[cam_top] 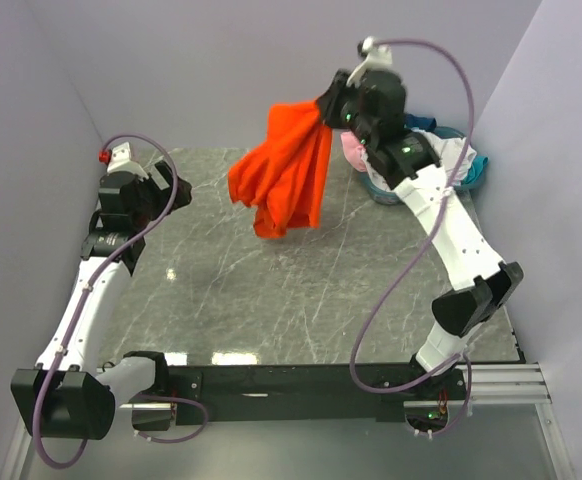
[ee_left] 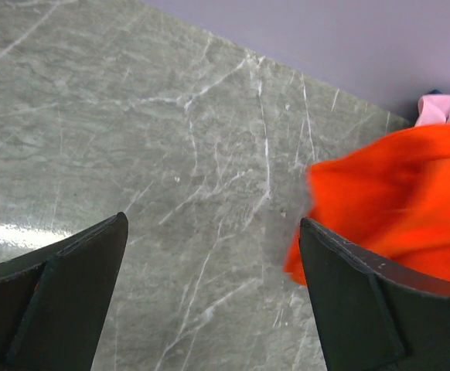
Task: Fold and stack the t-shirts
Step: Move the tshirt to the center of the board
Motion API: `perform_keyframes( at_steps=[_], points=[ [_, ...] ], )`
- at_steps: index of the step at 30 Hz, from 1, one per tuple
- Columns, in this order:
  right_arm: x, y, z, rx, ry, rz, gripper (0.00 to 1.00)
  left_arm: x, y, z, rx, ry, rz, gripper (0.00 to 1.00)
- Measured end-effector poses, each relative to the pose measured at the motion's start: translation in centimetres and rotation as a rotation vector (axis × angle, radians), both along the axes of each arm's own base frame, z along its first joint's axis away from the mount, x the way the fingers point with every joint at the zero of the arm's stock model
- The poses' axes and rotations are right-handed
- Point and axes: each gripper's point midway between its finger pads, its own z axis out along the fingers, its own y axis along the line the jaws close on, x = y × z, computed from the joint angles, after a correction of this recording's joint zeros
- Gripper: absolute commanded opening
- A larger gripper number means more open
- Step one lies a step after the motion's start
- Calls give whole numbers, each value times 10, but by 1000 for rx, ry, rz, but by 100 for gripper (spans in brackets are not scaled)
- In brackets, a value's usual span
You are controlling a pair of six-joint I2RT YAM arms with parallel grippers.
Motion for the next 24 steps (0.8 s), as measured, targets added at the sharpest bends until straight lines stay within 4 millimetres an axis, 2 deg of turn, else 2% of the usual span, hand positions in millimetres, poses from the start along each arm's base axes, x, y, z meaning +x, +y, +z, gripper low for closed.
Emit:
perform_keyframes(
  at_steps=[1, 2, 4, 5, 8, 10, 11, 12, 14, 19, 24],
  points=[
    [4, 1, -27, -4, 59, -10, 67, -1, -1, -3, -1, 7, -4, 98],
    [9, 3, -59, -14, 125, -19, 70, -2, -2, -8, -2, 13, -10, 97],
    [11, 1, -130, -53, 273, -38, 73, -3, -3, -18, -5, 30, -19, 95],
    [10, -1, -172, -79, 361, -51, 73, -4, -4, -25, -7, 43, -25, 95],
    [-11, -11, -291, -144, 624, -79, 73, -6, -10, -50, -15, 97, -47, 92],
    [-37, -20, -346, -171, 765, -83, 73, -6, -19, -71, -24, 142, -71, 91],
    [-51, -24, -366, -178, 823, -85, 73, -6, -26, -82, -28, 167, -88, 90],
    [-61, -26, -379, -181, 865, -83, 73, -7, -34, -94, -32, 198, -110, 89],
    [-68, -25, -386, -166, 896, -75, 73, -8, -50, -115, -39, 252, -155, 86],
    [-62, -12, -371, -93, 858, -41, 70, -10, -88, -163, -73, 374, -262, 76],
    [-61, -6, -361, -46, 830, -19, 69, -10, -110, -202, -93, 465, -318, 69]
  ],
)
